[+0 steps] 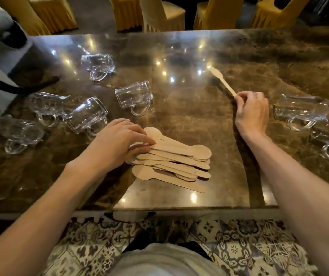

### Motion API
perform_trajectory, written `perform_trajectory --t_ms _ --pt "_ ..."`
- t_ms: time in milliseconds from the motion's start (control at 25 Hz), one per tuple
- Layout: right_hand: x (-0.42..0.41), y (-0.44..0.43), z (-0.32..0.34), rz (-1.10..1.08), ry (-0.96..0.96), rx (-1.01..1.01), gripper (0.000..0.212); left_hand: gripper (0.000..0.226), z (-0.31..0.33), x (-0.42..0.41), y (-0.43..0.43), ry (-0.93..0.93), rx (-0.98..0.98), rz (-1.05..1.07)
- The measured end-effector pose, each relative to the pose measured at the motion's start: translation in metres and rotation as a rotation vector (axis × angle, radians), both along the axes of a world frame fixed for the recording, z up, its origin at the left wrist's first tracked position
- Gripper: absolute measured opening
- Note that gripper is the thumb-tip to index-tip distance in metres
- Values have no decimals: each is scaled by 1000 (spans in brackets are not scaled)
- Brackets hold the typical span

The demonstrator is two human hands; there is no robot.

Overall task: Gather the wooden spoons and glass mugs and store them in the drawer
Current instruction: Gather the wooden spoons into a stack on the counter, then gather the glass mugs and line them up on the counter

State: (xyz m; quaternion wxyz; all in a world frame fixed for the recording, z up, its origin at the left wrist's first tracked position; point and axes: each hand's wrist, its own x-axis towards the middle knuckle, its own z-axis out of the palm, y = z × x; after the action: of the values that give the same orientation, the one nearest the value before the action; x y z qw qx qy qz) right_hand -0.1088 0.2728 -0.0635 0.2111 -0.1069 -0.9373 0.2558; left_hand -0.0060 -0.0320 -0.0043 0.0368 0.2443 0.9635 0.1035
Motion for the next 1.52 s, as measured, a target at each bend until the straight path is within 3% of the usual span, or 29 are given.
perform_trajectory --t_ms 160,320,400,560,720,880,1200,1280,1520 --pt "6 -1 4 55 9 -38 27 30 -7 -3 -8 -14 51 8" --pt "29 -18 18 189 76 -66 26 41 -8 3 -16 -16 158 73" --pt "46 -30 28 284 118 -93 24 45 -9 13 -21 -27 240 126" --pt "79 -57 46 518 102 -88 22 33 -19 39 -42 37 450 329" --pt "106 -68 49 701 107 66 25 29 -32 68 -62 140 355 510" --pt "118 -70 42 776 63 243 32 31 -44 85 -70 202 269 501" --pt "132 -75 32 750 -145 323 23 32 -53 89 -71 212 249 478" --pt "134 -80 44 719 -231 224 20 33 -48 87 -74 201 227 459" --pt "79 -138 70 423 -476 -378 8 43 -21 38 -76 267 55 514"
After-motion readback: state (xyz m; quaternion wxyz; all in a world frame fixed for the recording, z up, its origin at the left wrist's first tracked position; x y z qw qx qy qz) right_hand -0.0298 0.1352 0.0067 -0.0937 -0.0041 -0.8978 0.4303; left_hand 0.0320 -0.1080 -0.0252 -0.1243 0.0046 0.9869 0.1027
